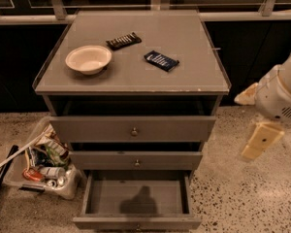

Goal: Close bottom drawer

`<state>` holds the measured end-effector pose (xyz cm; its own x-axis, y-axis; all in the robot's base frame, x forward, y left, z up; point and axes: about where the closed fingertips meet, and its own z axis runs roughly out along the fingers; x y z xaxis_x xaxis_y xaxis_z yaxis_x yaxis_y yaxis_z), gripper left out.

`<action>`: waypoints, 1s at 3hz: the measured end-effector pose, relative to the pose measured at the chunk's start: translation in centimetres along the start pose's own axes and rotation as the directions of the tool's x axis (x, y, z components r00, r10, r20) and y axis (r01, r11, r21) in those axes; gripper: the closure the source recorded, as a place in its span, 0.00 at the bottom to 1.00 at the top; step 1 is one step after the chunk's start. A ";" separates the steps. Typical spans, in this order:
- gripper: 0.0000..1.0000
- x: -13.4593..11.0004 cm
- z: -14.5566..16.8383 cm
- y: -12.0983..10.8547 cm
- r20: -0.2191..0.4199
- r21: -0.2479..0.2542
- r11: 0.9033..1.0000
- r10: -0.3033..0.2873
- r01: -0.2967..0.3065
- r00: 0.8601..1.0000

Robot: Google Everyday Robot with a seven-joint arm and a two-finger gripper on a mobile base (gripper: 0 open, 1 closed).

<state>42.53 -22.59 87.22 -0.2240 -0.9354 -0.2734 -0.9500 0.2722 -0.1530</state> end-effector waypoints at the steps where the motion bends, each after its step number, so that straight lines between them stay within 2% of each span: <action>1: 0.43 2.1 3.7 2.2 0.020 -0.048 0.999 0.015 -0.014 1.000; 3: 0.89 2.3 4.0 2.5 0.017 -0.055 0.998 0.017 -0.016 1.000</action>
Offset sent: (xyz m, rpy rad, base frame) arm -0.0154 -0.0046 -0.0392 0.0304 0.0377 0.0028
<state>40.50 -23.17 82.38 -0.2360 -0.9269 -0.2918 -0.9568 0.2741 -0.0967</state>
